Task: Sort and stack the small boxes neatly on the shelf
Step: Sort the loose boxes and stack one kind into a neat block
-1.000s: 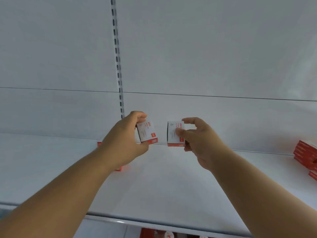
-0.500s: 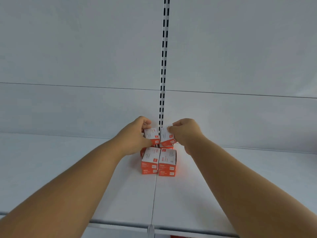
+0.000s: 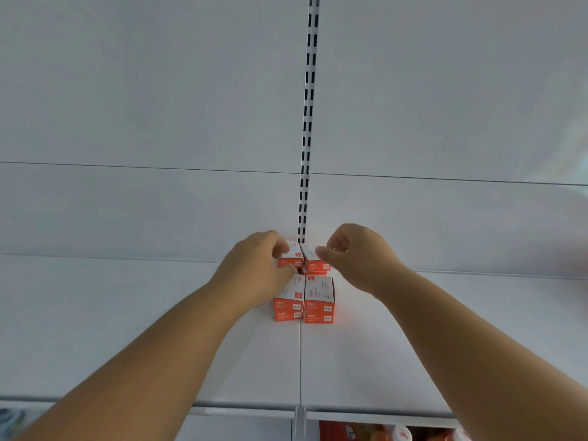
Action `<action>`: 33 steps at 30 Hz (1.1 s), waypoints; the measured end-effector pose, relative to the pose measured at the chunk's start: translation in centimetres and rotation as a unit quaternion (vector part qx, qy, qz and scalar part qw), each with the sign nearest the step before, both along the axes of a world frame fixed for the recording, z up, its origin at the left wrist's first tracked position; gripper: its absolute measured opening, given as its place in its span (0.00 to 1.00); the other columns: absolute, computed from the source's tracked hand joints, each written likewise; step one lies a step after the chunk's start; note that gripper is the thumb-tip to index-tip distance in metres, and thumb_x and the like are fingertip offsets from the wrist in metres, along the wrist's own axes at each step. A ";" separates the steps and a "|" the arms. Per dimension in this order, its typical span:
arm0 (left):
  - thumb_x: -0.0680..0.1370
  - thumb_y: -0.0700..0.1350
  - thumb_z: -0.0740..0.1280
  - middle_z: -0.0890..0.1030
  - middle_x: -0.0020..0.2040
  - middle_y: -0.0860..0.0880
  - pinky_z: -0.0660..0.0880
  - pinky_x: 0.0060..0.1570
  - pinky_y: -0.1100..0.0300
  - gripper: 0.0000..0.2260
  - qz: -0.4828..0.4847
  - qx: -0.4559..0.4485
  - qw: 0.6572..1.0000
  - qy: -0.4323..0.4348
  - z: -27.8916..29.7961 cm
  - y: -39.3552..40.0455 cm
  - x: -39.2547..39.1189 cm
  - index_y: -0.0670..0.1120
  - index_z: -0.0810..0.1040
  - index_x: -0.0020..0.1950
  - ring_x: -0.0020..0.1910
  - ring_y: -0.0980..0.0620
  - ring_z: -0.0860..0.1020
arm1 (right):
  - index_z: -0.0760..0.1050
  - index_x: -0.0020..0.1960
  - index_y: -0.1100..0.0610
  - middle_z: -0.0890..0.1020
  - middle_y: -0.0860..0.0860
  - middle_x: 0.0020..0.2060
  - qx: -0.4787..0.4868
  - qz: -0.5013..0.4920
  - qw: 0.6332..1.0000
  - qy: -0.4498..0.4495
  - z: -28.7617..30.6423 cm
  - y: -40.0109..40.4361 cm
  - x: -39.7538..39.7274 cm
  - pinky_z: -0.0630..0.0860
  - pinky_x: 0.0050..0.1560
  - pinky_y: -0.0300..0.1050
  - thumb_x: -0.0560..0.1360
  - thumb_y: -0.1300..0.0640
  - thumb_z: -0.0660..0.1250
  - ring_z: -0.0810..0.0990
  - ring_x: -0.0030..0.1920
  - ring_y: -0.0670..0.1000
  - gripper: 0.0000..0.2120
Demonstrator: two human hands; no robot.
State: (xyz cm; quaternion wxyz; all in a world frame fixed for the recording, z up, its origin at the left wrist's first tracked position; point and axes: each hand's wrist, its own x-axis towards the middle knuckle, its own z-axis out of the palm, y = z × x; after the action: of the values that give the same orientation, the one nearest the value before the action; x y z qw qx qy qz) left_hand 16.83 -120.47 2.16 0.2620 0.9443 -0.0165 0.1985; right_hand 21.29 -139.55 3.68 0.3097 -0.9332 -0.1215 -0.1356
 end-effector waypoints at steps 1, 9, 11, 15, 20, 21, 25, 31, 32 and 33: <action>0.75 0.55 0.71 0.75 0.51 0.59 0.67 0.34 0.68 0.11 0.004 0.015 1.000 0.006 -0.2 -0.1 -0.5 0.58 0.72 0.53 0.43 0.59 0.74 | 0.71 0.40 0.46 0.78 0.42 0.38 -0.018 0.016 1.000 0.008 0.0 -0.2 -0.7 0.65 0.30 0.38 0.71 0.40 0.70 0.75 0.36 0.42 0.12; 0.75 0.63 0.65 0.83 0.40 0.56 0.74 0.37 0.61 0.14 0.029 0.021 0.989 0.144 -1.7 -0.1 -2.3 0.54 0.80 0.45 0.40 0.57 0.80 | 0.77 0.51 0.49 0.79 0.42 0.38 -0.011 0.028 0.985 0.168 -2.3 -0.2 -3.2 0.75 0.37 0.41 0.70 0.39 0.72 0.78 0.38 0.44 0.17; 0.75 0.61 0.66 0.83 0.35 0.57 0.71 0.32 0.61 0.13 0.035 -0.016 0.989 0.145 -1.7 0.2 -2.4 0.53 0.82 0.40 0.36 0.58 0.80 | 0.73 0.64 0.51 0.82 0.46 0.44 0.058 0.020 0.976 0.207 -2.5 -0.1 -3.5 0.75 0.34 0.41 0.70 0.42 0.74 0.81 0.39 0.47 0.27; 0.75 0.55 0.69 0.83 0.36 0.58 0.70 0.32 0.61 0.07 0.033 -0.082 0.985 0.149 -1.4 0.4 -2.8 0.53 0.83 0.42 0.36 0.59 0.80 | 0.67 0.70 0.53 0.83 0.50 0.44 0.145 0.034 0.957 0.248 -2.3 -0.4 -4.1 0.72 0.27 0.38 0.72 0.53 0.74 0.81 0.34 0.47 0.29; 0.77 0.42 0.70 0.85 0.40 0.54 0.75 0.34 0.61 0.08 -0.025 -0.335 0.936 0.103 -1.1 -0.5 -3.9 0.49 0.83 0.54 0.33 0.59 0.81 | 0.72 0.58 0.57 0.84 0.60 0.43 0.337 0.083 0.916 0.202 -2.4 -2.0 -5.8 0.75 0.34 0.46 0.75 0.65 0.68 0.80 0.33 0.52 0.13; 0.77 0.40 0.70 0.86 0.38 0.54 0.77 0.33 0.61 0.07 -0.039 -0.382 0.919 0.090 -0.8 -1.2 -4.3 0.48 0.83 0.54 0.32 0.59 0.81 | 0.71 0.57 0.58 0.83 0.61 0.44 0.384 0.090 0.898 0.194 -2.3 -2.5 -6.2 0.75 0.35 0.46 0.75 0.67 0.68 0.81 0.34 0.53 0.13; 0.76 0.36 0.70 0.87 0.45 0.48 0.83 0.47 0.48 0.08 -0.105 -0.494 0.858 0.093 0.1 -4.6 -5.6 0.46 0.81 0.54 0.43 0.48 0.86 | 0.71 0.57 0.62 0.83 0.62 0.47 0.507 0.106 0.836 0.181 -2.1 -5.8 -7.2 0.77 0.36 0.47 0.76 0.68 0.66 0.83 0.39 0.57 0.11; 0.76 0.34 0.70 0.83 0.52 0.42 0.83 0.40 0.52 0.24 -0.159 -0.510 0.841 0.083 -0.2 -11.1 -6.0 0.55 0.73 0.67 0.43 0.43 0.86 | 0.71 0.60 0.67 0.83 0.64 0.46 0.589 0.138 0.780 0.157 -2.6 -12.7 -8.5 0.79 0.36 0.47 0.69 0.64 0.70 0.83 0.42 0.60 0.21; 0.76 0.34 0.70 0.82 0.54 0.42 0.83 0.41 0.51 0.25 -0.163 -0.506 0.842 0.088 -0.5 -12.2 -6.0 0.57 0.73 0.68 0.43 0.42 0.86 | 0.70 0.61 0.67 0.83 0.65 0.45 0.592 0.137 0.779 0.158 -2.8 -13.9 -8.7 0.79 0.36 0.47 0.68 0.63 0.71 0.83 0.42 0.60 0.23; 0.75 0.35 0.71 0.81 0.54 0.42 0.83 0.41 0.50 0.26 -0.163 -0.501 0.844 0.097 -0.8 -13.5 -5.9 0.57 0.73 0.68 0.43 0.42 0.86 | 0.69 0.62 0.67 0.83 0.65 0.45 0.593 0.134 0.778 0.161 -2.9 -15.1 -8.9 0.79 0.36 0.46 0.67 0.64 0.71 0.84 0.42 0.61 0.25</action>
State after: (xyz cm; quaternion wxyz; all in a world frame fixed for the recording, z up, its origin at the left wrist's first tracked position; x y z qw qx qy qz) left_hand 10.89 -133.94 1.37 0.7285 0.6825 -0.0426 0.0418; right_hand 12.36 -154.62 0.73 0.8316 -0.5479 -0.0895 0.0139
